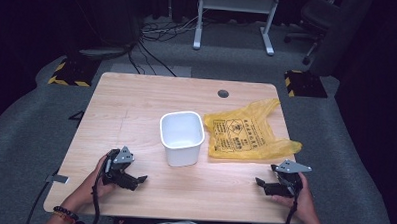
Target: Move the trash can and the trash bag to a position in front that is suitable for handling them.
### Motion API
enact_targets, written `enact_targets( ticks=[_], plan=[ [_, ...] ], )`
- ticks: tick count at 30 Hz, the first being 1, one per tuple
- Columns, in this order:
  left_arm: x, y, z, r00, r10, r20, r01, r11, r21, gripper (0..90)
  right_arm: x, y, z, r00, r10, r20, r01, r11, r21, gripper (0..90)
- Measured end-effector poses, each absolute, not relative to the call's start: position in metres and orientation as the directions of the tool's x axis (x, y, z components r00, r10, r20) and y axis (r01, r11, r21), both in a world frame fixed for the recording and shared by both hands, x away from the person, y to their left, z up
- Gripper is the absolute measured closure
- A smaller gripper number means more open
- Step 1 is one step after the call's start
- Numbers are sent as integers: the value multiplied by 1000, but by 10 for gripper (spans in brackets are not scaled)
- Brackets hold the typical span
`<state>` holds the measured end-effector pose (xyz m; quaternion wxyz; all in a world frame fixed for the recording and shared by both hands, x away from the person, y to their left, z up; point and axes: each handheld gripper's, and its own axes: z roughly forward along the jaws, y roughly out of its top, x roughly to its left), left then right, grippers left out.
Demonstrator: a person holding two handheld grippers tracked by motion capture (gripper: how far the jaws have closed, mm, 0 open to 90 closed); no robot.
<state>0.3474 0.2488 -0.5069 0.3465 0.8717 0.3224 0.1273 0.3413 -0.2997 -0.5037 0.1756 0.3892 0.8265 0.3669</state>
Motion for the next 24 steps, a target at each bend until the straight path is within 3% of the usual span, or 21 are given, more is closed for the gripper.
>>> enact_targets(
  ticks=[14,24],
  plan=[
    [350,250,-507,801,599,-4,438,-581,686,1,356,-270,-474,-666,733,-137,334,458,824,251],
    [350,250,-507,806,593,-2,432,-585,687,1,395,-246,-475,-691,709,-143,336,490,804,249]
  ],
)
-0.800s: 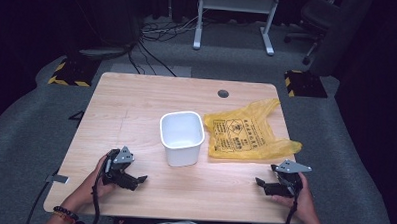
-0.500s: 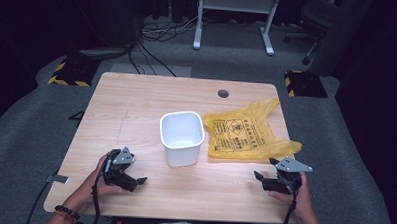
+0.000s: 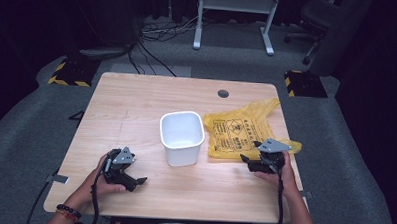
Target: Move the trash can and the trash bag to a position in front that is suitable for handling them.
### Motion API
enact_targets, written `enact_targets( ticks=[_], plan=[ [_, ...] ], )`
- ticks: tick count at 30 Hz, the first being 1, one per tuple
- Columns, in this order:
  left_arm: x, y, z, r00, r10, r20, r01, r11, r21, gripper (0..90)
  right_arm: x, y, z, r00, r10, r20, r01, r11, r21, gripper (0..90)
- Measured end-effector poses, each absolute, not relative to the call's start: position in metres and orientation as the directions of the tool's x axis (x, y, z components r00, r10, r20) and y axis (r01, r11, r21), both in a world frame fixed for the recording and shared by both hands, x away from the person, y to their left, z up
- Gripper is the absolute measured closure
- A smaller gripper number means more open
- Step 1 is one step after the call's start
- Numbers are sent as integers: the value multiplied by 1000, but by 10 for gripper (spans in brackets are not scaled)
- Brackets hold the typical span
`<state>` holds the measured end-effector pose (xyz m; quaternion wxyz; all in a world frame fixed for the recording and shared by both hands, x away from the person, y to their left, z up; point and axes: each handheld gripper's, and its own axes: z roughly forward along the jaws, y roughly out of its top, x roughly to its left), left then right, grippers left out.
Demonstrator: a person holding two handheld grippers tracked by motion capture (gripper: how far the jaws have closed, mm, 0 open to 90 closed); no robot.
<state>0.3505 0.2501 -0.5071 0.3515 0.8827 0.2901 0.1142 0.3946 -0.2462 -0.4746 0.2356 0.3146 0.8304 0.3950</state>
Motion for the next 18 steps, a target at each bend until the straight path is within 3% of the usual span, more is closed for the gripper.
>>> enact_targets(
  ticks=[18],
  plan=[
    [351,250,-507,802,597,-1,435,-584,686,3,417,-240,-503,-701,713,-23,459,476,751,305]
  ],
)
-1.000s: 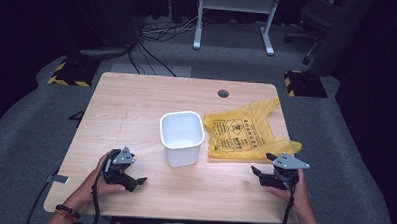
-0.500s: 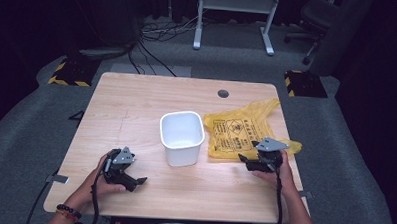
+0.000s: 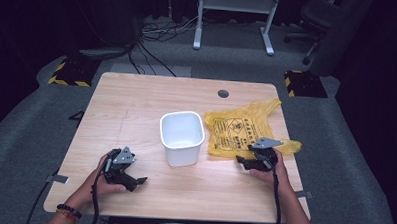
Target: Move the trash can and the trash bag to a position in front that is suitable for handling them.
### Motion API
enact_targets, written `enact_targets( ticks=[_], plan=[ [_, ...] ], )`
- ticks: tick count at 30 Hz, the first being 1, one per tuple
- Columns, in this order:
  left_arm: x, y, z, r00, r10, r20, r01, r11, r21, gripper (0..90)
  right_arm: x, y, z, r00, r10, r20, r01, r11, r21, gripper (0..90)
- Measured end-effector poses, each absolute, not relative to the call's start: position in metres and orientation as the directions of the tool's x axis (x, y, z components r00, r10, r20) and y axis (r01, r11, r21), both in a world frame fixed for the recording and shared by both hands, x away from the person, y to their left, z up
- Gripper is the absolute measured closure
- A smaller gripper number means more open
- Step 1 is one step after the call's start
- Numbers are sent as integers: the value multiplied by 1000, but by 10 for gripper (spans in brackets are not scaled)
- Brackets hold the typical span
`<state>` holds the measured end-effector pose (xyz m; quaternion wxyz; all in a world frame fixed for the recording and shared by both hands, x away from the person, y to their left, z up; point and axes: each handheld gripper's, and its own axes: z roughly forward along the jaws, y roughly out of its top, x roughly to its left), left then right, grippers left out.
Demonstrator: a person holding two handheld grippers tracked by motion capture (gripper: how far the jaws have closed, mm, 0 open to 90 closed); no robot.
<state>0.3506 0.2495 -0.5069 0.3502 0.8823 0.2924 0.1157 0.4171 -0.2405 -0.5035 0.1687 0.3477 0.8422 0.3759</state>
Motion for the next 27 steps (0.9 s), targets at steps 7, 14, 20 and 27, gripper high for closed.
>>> enact_targets(
  ticks=[7,14,20,27],
  plan=[
    [350,249,-507,800,600,0,436,-582,686,3,417,-243,-503,-723,691,2,455,473,755,484],
    [350,249,-507,800,600,-1,437,-582,686,4,417,-248,-502,-707,707,16,465,448,764,731],
    [350,249,-507,795,606,2,439,-579,687,6,416,-248,-503,-700,714,17,467,440,767,836],
    [350,249,-507,794,608,3,441,-579,686,6,415,-250,-503,-694,719,21,470,431,770,877]
  ],
)
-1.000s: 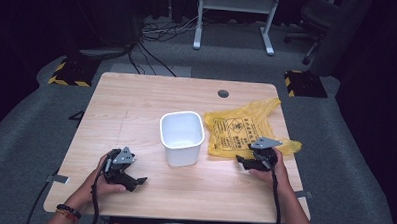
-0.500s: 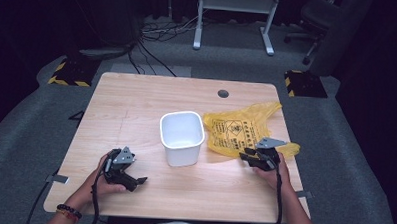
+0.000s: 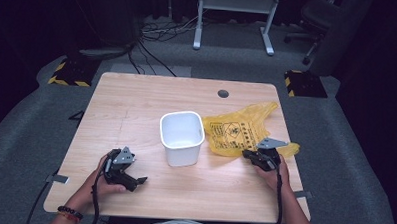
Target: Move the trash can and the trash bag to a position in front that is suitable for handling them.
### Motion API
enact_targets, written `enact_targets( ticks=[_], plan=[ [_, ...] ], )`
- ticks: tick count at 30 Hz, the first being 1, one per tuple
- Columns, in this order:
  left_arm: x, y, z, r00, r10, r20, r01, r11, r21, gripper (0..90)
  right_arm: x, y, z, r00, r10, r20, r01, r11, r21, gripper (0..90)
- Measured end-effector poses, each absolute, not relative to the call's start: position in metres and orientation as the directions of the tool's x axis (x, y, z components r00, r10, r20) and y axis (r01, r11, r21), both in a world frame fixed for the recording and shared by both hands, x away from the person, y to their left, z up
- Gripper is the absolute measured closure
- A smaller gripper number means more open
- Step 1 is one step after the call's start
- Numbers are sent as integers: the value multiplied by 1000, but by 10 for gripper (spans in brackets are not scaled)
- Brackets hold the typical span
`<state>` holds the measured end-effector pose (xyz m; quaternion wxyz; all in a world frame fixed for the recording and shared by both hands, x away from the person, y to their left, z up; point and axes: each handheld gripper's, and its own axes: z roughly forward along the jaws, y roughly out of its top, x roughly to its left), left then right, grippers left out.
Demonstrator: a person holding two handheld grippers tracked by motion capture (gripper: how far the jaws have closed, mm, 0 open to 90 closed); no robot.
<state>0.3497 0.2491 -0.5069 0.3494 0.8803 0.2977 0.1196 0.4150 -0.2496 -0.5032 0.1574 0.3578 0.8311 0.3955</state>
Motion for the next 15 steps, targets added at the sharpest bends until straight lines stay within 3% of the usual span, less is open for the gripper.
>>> enact_targets(
  ticks=[15],
  plan=[
    [350,249,-507,797,603,-4,441,-578,687,6,413,-252,-502,-672,740,15,463,404,788,899]
  ],
)
